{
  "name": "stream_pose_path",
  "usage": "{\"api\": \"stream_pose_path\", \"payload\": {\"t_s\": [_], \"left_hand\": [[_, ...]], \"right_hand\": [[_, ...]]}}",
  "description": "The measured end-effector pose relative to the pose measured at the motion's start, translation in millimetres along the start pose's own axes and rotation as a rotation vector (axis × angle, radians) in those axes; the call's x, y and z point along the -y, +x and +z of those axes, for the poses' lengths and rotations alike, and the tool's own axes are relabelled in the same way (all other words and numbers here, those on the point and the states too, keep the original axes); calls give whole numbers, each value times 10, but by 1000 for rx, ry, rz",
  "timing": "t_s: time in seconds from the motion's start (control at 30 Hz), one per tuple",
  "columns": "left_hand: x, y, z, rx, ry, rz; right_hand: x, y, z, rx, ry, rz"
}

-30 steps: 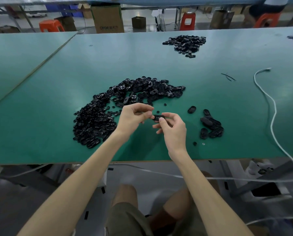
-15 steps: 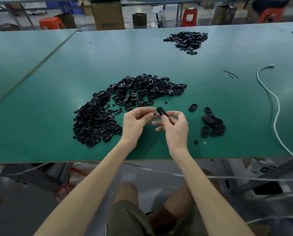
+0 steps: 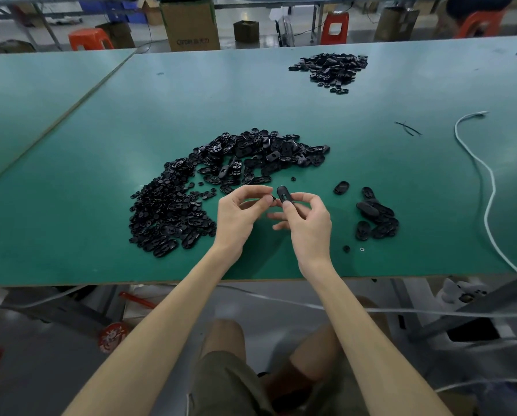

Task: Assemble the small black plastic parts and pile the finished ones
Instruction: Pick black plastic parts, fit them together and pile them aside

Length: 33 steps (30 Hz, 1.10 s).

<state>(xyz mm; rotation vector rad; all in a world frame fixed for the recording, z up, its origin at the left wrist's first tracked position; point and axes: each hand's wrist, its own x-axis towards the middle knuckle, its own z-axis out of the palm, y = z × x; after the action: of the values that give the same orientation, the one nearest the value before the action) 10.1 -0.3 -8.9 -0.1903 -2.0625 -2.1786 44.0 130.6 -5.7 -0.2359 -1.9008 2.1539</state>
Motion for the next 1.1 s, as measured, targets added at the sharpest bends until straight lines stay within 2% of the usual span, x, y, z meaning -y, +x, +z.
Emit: {"api": "stream_pose_path", "payload": {"t_s": [0.27,0.4,0.83,1.1], "left_hand": [[4,-4,-6,37,-24,-4],[5,-7,-18,26,-36,-14],[-4,-5,-5,104,-29,12],[20,6,-12,9,0,7]], "right_hand": [[-46,25,-27,-13,-133,-44],[-25,15,-31,29,-112,-33],[16,-21,-8,12,-123,-49],[-10,4,9,-25,-43,-34]]}}
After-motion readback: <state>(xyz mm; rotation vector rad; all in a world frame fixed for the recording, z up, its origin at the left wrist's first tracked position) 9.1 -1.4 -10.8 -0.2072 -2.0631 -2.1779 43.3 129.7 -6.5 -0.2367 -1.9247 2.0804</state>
